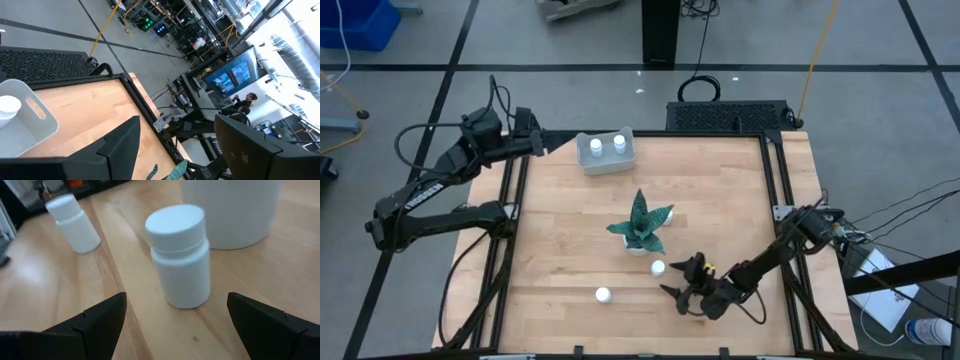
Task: Pick and place pill bottles into a basket
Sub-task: Put the white medicine bottle into the gray bin
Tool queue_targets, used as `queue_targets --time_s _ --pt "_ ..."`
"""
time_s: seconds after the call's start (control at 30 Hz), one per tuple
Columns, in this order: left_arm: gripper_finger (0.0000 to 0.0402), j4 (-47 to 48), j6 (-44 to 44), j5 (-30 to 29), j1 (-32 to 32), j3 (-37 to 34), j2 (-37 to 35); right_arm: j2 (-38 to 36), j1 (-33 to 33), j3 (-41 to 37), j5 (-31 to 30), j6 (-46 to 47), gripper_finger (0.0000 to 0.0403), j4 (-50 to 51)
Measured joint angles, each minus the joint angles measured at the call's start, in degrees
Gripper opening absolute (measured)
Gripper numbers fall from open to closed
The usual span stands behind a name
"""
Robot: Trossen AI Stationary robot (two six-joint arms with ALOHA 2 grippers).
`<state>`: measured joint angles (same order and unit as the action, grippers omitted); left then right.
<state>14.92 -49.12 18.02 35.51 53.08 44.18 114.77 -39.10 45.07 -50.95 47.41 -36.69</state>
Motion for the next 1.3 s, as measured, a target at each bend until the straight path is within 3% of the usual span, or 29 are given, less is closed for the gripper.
queue_targets --time_s 0.63,0.8,1.03,1.3 --pt "0.0262 0.48 -1.23 0.96 -0.93 0.0 0.0 5.76 5.2 3.31 2.45 -5.67 0.0329 -1.94" --pt "0.0262 0.52 -1.27 1.05 -1.16 0.0 0.0 5.78 5.29 3.26 2.51 -5.84 0.028 -1.43" --pt "0.0262 0.52 -1.26 1.97 -1.16 0.0 0.0 5.37 5.23 3.2 4.09 -1.0 0.016 -1.43" --pt "0.0262 0.48 -1.64 4.96 -1.45 0.0 0.0 0.61 4.62 3.09 7.35 -0.96 0.0154 -4.74"
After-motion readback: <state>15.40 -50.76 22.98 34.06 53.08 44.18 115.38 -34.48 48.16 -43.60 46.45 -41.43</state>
